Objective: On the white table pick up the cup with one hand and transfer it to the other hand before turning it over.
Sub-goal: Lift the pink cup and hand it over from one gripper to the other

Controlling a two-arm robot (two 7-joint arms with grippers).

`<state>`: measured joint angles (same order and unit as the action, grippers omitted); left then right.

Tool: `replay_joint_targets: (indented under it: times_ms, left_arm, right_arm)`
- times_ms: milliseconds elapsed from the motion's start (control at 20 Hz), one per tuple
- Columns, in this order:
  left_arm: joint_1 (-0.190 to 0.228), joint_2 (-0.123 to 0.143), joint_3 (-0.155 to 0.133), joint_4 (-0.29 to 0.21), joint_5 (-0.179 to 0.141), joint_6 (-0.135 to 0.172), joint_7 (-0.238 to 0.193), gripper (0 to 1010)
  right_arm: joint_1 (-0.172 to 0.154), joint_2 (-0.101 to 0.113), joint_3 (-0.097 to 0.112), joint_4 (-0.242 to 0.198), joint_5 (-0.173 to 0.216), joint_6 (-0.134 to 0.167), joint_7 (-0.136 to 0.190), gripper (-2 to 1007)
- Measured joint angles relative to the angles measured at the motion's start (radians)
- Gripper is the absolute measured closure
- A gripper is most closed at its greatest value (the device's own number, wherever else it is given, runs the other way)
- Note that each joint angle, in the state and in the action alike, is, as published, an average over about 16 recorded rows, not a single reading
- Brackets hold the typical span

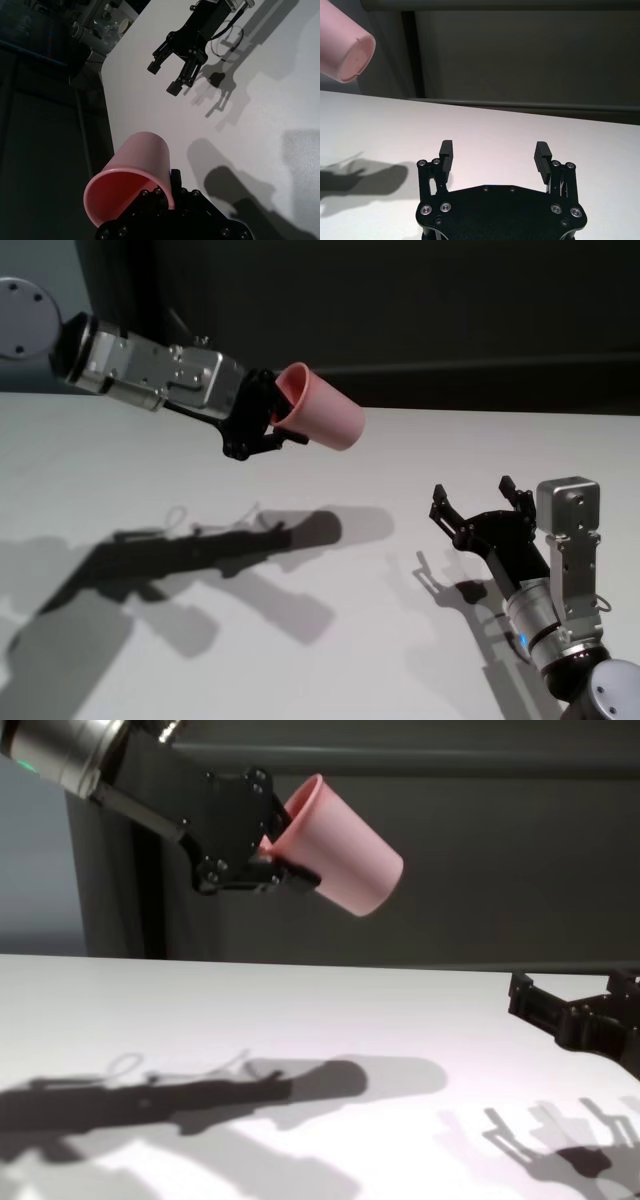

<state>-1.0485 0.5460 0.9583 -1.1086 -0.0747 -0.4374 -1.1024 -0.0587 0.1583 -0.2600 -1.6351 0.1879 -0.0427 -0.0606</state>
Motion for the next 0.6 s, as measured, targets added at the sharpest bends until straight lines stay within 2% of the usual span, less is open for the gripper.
replay_joint_targets:
  times_ms: [300, 600]
  left_arm:
    - [0.047, 0.000, -0.088, 0.006, -0.168, 0.047, 0.003, 972]
    - [0.103, -0.034, -0.166, 0.035, -0.335, 0.094, -0.011, 972]
  right_arm:
    - [0.000, 0.000, 0.000, 0.000, 0.000, 0.000, 0.000, 5]
    - [0.000, 0.000, 0.000, 0.000, 0.000, 0.000, 0.000, 5]
